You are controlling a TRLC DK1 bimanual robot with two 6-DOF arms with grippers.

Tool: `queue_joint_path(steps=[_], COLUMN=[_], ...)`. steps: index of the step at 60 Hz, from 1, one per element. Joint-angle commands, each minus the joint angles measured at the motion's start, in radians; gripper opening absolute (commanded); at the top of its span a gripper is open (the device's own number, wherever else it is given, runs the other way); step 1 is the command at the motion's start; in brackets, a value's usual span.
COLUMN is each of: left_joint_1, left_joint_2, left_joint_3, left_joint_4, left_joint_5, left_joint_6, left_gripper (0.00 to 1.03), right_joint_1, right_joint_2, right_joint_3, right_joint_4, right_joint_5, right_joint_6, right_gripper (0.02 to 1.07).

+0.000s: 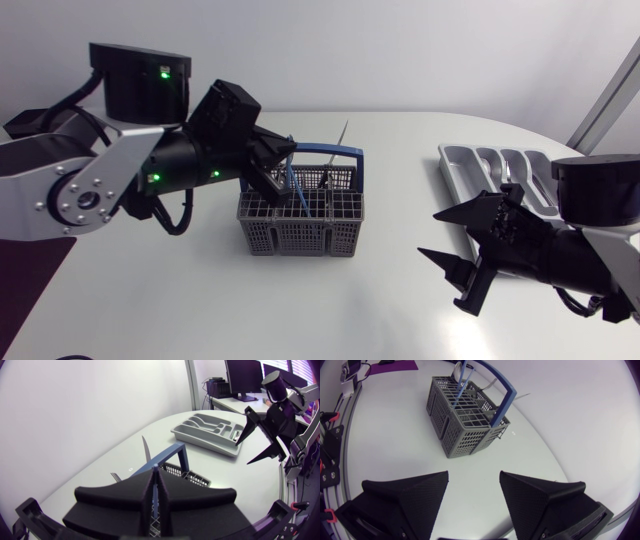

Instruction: Sort the cutlery from the basket into the organizer compartments.

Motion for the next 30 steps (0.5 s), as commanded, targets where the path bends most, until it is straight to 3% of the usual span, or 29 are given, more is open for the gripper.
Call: queue_joint_path(steps=[1,11,30], left_joint_1=[0.0,-0.005,0.011], left_joint_2=[-0.052,-0.11,-0.181], left_joint_3=[0.042,0.083,0.154], left_joint_4=[-0.024,-0.091,-0.174], left_joint_5=[0.008,0.048,0.118], left_joint_6=[-0.026,-0.056,-0.115], left_gripper=[0.03,0.03,0.03], right_joint_1=[0.026,0.095,0.097], right_joint_2=[0.003,0.012,0.101], right_joint_3=[0.041,0.086,0.218], right_joint_4=[0.007,0.007,-0.004], right_joint_5=[-0.008,-0.025,-0.197], right_joint_6=[0.059,0.136,0.249], right_gripper=[0.77,0.77,0.77])
